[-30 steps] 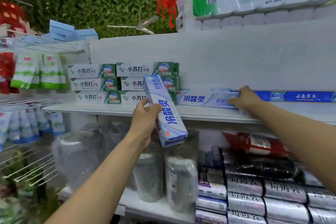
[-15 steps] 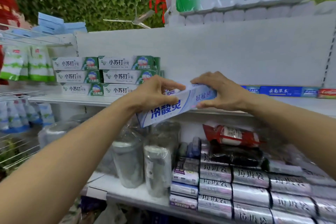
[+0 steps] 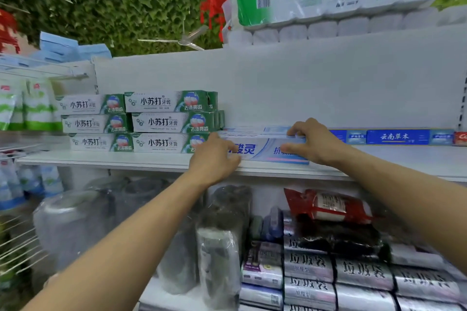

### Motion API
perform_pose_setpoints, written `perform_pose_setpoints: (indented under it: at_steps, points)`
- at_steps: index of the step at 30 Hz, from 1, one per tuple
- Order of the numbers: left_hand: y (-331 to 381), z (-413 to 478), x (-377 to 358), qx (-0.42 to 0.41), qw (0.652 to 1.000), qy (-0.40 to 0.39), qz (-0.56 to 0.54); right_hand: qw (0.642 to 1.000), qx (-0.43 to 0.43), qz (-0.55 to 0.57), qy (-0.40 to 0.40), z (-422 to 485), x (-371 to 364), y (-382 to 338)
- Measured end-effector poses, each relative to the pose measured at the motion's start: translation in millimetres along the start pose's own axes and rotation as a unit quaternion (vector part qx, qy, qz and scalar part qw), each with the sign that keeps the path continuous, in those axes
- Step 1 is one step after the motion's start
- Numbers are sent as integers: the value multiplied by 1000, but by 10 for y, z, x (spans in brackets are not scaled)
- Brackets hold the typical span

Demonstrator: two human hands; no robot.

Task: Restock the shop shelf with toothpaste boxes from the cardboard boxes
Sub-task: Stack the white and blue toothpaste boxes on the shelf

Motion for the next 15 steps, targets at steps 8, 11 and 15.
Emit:
perform_pose_setpoints:
  at_steps: [8,11,15]
  points:
    - [-105,407,-242,15,993,-113,-28,990,-129,-56,-5,429,-223,103]
    - [-130,543,-284,7,989,-148,-29,986,-153,-59,4,562,-283,167]
    - [-177,685,-320,6,983,-176,-61,983,-178,-51,16,702,-382,264]
Point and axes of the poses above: each hand's wrist, its own z-axis towards the middle knuckle, its own x-axis out of the back of the hand, y = z × x, the point moved 3 cm from there along z, towards the middle knuckle, and after that the axes turned 5 degrees about z, right-handed, at the moved point
